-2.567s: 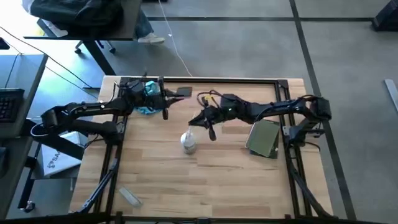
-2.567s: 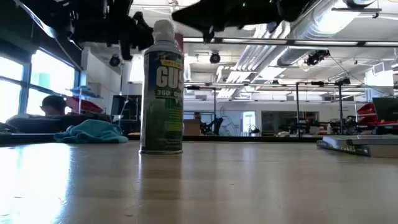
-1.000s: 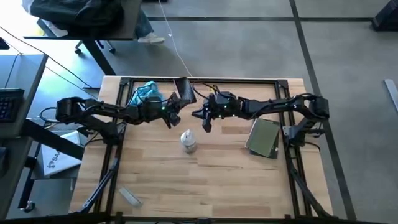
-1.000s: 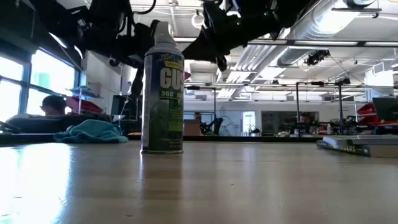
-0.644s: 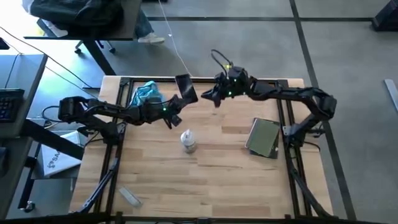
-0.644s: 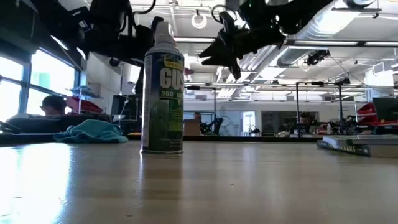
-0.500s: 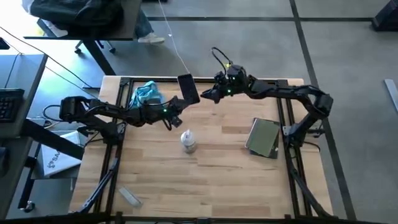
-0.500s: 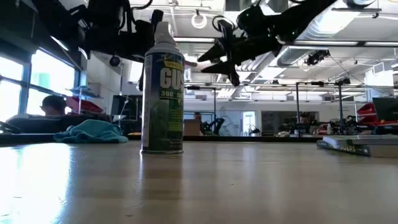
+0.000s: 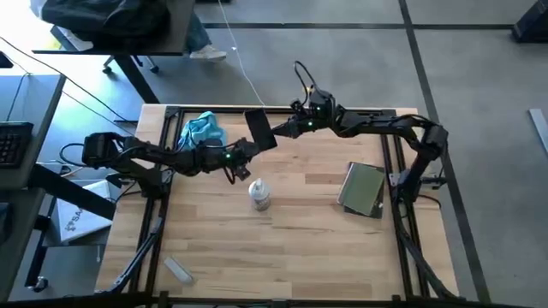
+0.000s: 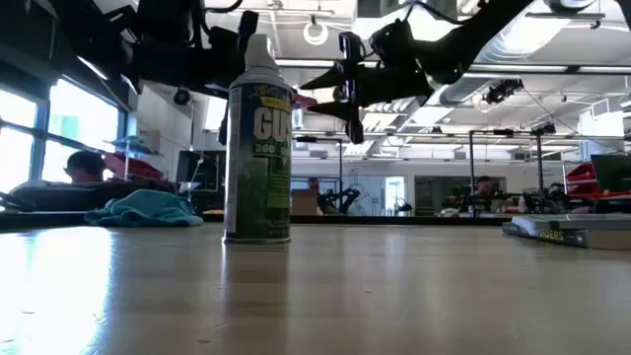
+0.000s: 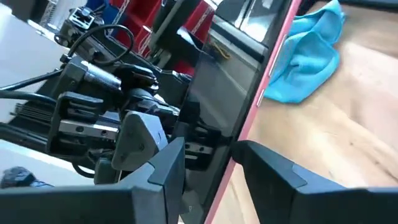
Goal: Apply microfiber cloth
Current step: Spray the back and front of the pink cellphone using the blue spray bottle
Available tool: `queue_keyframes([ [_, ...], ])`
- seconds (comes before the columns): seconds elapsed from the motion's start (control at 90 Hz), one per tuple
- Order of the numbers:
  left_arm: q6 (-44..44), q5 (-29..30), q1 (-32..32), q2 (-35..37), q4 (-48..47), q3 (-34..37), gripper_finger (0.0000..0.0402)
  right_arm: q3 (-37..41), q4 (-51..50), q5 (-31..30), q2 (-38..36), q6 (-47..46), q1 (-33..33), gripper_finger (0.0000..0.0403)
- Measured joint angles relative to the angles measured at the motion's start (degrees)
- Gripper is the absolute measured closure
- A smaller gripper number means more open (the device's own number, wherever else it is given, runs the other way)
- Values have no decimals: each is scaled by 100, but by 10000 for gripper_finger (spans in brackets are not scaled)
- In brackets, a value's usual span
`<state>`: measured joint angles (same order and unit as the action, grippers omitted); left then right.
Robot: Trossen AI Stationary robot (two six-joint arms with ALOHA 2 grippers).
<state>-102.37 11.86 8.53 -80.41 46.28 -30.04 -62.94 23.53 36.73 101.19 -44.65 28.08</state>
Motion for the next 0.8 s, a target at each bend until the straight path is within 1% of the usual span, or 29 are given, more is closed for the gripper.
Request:
queue_keyframes([
  [0.1, -15, -109, -16, 1, -2, 2, 390, 0, 87, 127, 63, -161, -11, 274],
  [0.189, -51, -84, -67, 1, 117, -6, 390, 0, -38, 210, 67, -186, -20, 274],
  [0.311, -186, 27, -174, 1, 128, -7, 390, 0, -128, 337, 71, -218, -24, 274],
  [0.567, -355, 260, -209, 4, 199, -7, 390, 0, 158, 666, 71, -336, -18, 276],
  [0.656, -350, 273, -154, 4, 186, -7, 390, 0, 153, 714, 71, -251, -78, 286],
  [0.8, -235, -98, -130, 10, 184, -7, 387, 2, 161, 716, 71, -35, -169, 323],
])
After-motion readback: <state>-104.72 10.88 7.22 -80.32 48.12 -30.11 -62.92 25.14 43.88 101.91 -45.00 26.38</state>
